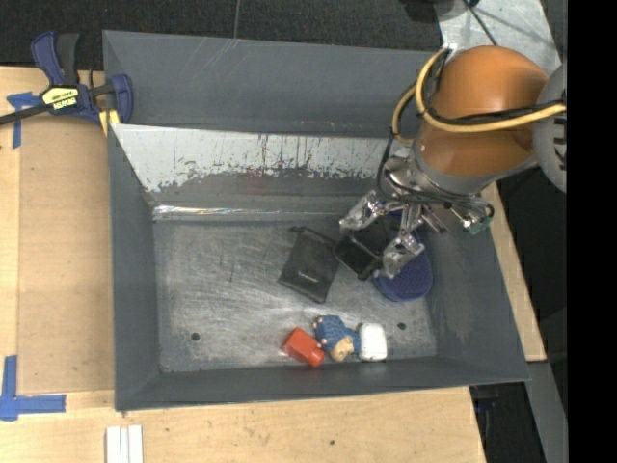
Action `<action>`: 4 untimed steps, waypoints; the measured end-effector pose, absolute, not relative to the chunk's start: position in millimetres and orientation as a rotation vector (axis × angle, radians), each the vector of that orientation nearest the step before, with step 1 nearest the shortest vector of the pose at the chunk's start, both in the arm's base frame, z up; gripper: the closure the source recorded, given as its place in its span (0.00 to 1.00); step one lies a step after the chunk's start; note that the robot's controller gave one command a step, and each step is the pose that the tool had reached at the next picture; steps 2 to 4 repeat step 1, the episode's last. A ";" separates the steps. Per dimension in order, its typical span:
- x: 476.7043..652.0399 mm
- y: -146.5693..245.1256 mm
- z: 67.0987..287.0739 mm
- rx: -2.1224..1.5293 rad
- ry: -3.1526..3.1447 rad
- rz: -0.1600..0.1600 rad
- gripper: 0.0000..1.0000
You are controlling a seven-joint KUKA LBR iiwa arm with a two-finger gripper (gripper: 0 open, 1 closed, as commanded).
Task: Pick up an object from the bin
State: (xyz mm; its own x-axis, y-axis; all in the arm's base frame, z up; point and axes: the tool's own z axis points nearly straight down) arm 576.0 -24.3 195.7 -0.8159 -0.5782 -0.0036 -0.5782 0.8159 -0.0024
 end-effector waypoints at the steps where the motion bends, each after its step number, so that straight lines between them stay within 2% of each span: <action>1: 578.3 -22.3 269.4 -0.892 3.007 -0.002 1.00; 4: 578.3 -22.3 269.4 -0.892 3.007 -0.002 1.00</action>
Offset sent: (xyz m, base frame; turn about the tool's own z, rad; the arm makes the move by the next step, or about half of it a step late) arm 0.0016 0.0025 0.0715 0.0393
